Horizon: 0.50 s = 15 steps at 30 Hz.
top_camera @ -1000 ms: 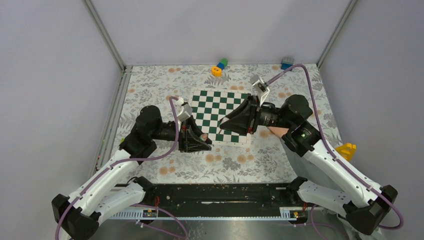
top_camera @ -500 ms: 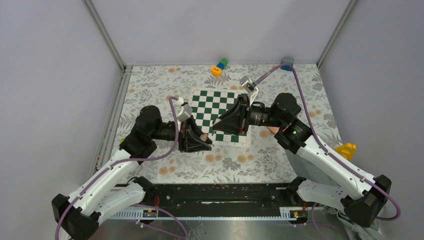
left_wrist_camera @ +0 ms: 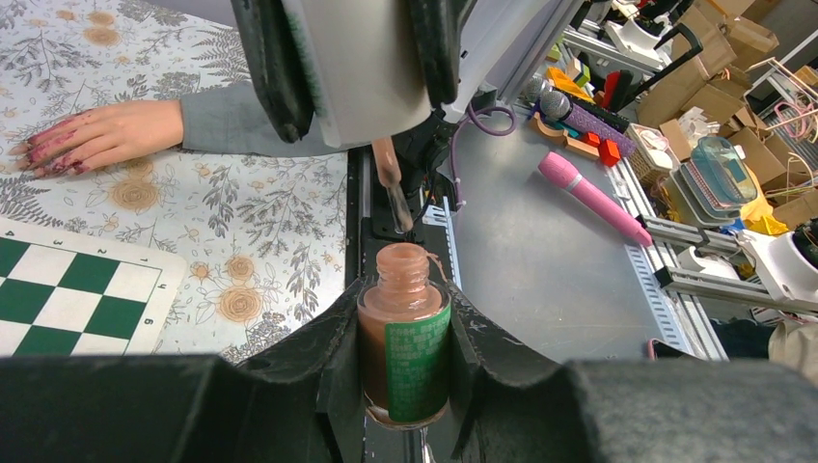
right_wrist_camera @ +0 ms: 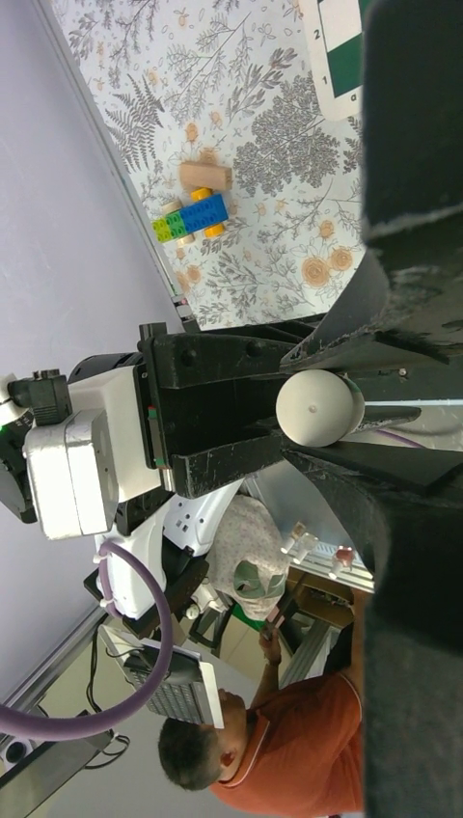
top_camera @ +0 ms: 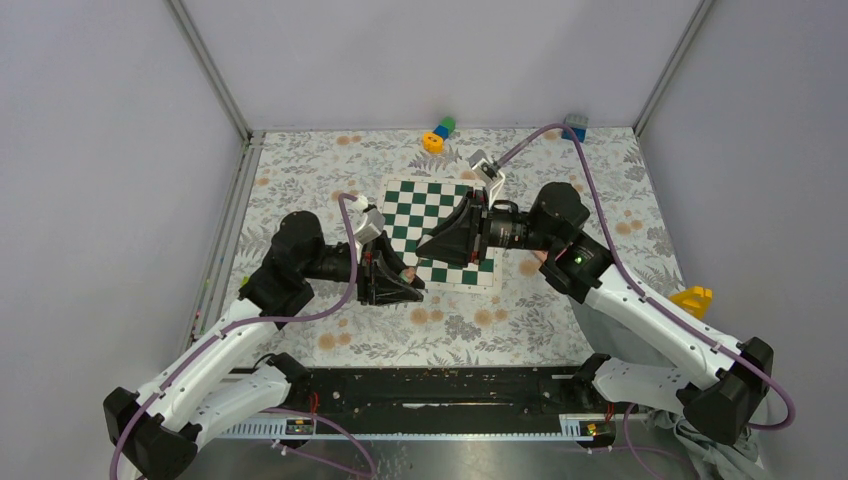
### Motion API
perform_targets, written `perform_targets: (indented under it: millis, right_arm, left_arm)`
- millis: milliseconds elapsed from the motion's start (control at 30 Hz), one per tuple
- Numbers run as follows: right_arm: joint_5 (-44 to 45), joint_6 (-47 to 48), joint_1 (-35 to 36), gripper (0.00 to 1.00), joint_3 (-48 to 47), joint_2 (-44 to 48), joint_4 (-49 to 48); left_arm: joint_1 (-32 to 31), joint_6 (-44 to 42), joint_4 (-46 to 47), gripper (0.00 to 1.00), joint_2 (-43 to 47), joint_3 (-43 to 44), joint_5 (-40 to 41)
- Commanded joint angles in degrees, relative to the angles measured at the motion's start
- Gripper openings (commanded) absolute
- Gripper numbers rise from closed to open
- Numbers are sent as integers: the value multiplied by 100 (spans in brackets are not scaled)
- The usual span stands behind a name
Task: Paint the nails
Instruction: Close the nail polish bottle.
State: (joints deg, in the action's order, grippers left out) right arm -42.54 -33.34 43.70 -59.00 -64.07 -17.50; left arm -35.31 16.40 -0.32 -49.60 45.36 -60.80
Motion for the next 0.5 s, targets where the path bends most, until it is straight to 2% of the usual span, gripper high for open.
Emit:
perform_targets:
  millis: [0, 467]
  right_arm:
    - [42, 21, 95, 0, -322, -13, -326]
    - [33, 174, 199, 0, -375, -68, -17]
  left_arm:
    - [-45, 3, 305, 0, 4, 210, -205]
    - [-52, -8, 311, 0, 40, 202, -140]
